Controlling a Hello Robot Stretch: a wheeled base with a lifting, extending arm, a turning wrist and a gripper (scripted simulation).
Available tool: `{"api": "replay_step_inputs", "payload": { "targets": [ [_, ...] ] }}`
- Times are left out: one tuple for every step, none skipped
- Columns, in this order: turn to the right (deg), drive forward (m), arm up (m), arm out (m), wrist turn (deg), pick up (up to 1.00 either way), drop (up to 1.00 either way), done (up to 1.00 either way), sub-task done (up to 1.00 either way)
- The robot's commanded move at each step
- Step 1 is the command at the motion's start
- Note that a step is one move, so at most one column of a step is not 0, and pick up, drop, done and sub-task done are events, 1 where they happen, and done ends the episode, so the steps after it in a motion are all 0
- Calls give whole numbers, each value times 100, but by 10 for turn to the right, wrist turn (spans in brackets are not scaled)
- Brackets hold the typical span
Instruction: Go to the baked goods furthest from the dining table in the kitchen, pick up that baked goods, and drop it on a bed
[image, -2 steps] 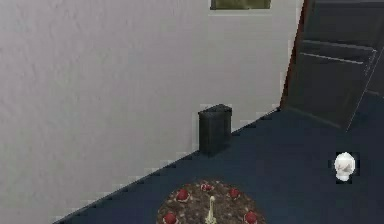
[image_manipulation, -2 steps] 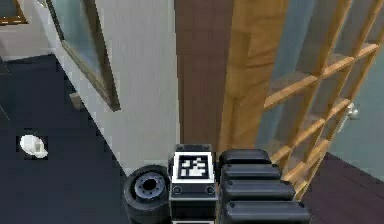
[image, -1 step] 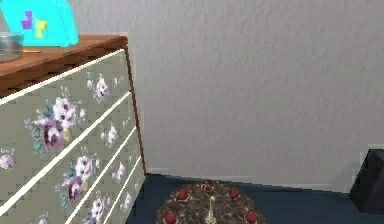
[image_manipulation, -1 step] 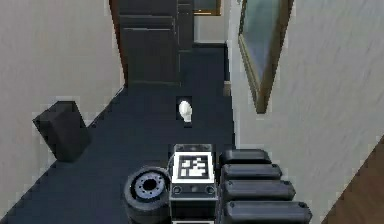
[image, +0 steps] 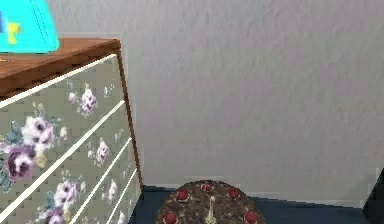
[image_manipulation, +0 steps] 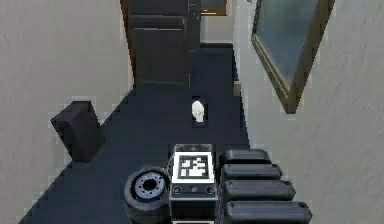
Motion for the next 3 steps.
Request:
{"api": "replay_step_inputs", "payload": {
  "targets": [
    [450, 0, 0, 0, 0, 0, 0, 0, 0],
    [330, 0, 0, 0, 0, 0, 0, 0, 0],
    [0, 100, 0, 0, 0, 0, 0, 0, 0]
  ]
}}
